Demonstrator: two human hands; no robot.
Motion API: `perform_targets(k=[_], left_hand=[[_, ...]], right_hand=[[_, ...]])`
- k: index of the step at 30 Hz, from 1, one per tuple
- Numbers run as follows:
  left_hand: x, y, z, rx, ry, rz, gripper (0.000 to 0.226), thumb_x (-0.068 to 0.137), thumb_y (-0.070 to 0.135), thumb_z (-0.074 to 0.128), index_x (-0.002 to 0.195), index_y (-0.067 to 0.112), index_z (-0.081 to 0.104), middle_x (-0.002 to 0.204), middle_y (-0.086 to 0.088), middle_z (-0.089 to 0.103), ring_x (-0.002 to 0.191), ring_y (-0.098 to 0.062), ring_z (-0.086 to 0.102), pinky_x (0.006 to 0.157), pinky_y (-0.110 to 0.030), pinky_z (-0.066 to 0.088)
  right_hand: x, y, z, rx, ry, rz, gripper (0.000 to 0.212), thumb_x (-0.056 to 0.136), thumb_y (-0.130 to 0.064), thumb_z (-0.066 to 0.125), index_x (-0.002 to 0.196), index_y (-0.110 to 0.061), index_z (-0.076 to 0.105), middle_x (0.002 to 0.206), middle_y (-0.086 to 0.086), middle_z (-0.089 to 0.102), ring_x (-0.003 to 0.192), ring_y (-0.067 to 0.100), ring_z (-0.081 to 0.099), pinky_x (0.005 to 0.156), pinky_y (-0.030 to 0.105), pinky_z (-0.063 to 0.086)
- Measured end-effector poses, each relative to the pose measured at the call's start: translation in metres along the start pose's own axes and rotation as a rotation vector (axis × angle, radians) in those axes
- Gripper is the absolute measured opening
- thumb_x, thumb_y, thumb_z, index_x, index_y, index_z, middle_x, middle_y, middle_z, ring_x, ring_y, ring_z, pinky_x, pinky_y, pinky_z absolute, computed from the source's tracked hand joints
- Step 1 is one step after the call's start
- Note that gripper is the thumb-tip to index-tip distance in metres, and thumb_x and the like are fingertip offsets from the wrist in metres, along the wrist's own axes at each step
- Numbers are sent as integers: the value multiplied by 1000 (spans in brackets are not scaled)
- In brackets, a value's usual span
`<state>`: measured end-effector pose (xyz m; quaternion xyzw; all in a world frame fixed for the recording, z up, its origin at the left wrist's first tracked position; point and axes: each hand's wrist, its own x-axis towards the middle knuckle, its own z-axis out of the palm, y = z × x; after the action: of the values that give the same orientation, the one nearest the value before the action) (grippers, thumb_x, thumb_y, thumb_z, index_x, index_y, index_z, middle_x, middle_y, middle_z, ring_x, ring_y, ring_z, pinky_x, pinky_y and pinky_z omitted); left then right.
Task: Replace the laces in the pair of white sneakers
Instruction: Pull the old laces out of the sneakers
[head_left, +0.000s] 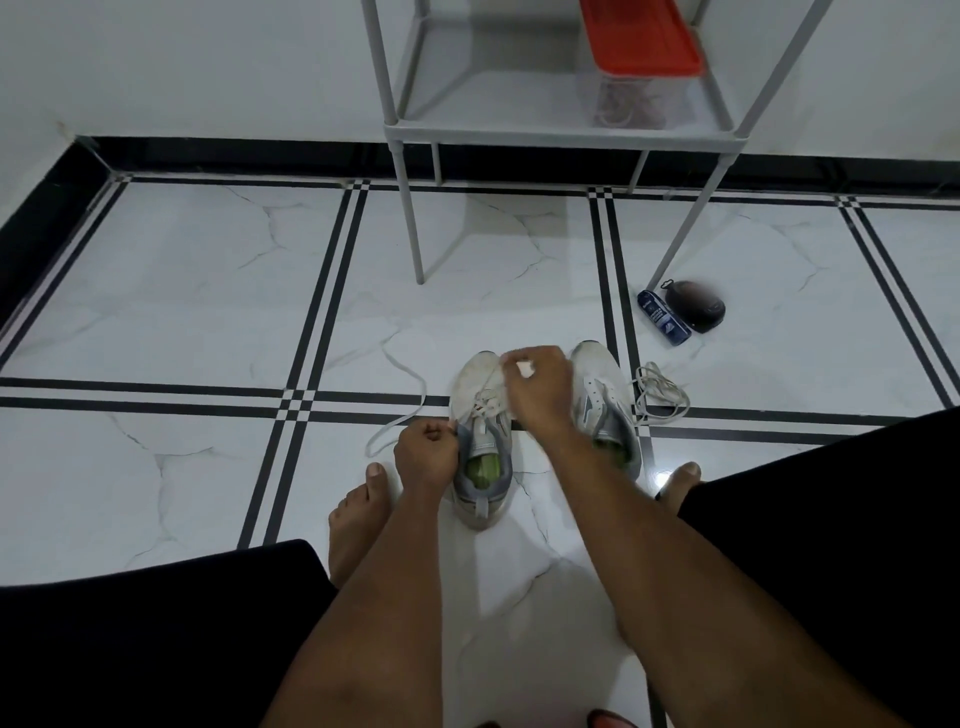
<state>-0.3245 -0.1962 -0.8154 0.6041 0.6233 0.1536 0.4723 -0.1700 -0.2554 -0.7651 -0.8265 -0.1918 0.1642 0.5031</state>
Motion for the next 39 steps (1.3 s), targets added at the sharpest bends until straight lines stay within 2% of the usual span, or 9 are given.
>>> perform_targets(k=[4,8,13,21,25,28,32,35,39], left_hand=[[1,-1,1,8,4,-6,10,89,19,69,86,21,79,83,10,74,82,-15,66,78,-25,44],[3,-4,2,25,-1,-5,9,88,20,69,85,21,78,84,8,75,84,-17,68,78,-27,47],[4,-3,3,33,-4,5,12,86,19,67,87,22,78,87,9,75,85,-15,68,79,-27,48],[6,-4,5,31,2,-9,9,88,20,69,89,22,78,87,9,73,86,-17,64,81,-25,42],[6,-7,5,8,0,-10,8,87,21,70,88,24,77,85,9,74,86,-18,66,80,-26,43],[5,-9,5,11,-1,5,9,87,17,68,88,22,76,84,9,73,88,-19,67,79,-26,43],[5,-8,7,34,-8,137,8,92,15,65,95,22,67,92,5,70,93,-22,65,83,-28,44],[6,-10,11,124,-29,264,19,93,13,62,110,22,66,105,2,70,95,-21,63,80,-30,45],[8,-9,14,135,-30,256,23,91,19,68,109,28,56,98,2,71,88,-23,66,73,-30,44]], right_hand=[[23,-11,-26,-122,241,77,11,97,-24,65,103,-26,75,123,8,64,122,30,57,85,26,39],[-5,9,-14,-490,-203,-146,37,95,-48,68,128,-31,71,134,5,52,129,27,43,103,42,47],[-42,35,13,-816,-404,-420,26,99,-44,63,113,-31,80,129,0,55,122,28,47,100,44,45],[1,-23,-7,-74,-199,-166,7,96,-28,73,90,-32,74,116,-7,59,111,8,50,91,17,40],[36,-48,-26,207,71,24,4,99,-39,70,100,-35,72,111,-2,72,93,22,70,89,46,60],[46,-30,-35,-33,-38,151,69,96,-52,70,156,-29,46,151,7,55,135,32,57,116,50,47],[8,10,-22,-276,-263,213,126,66,-85,75,163,-19,29,160,12,43,149,33,44,117,48,45],[-26,31,-13,-428,-466,174,107,77,-69,81,157,-16,35,151,13,45,139,33,52,108,44,49],[-32,47,-10,-330,-373,196,64,83,-51,76,135,-22,51,122,3,67,110,25,70,90,41,59]])
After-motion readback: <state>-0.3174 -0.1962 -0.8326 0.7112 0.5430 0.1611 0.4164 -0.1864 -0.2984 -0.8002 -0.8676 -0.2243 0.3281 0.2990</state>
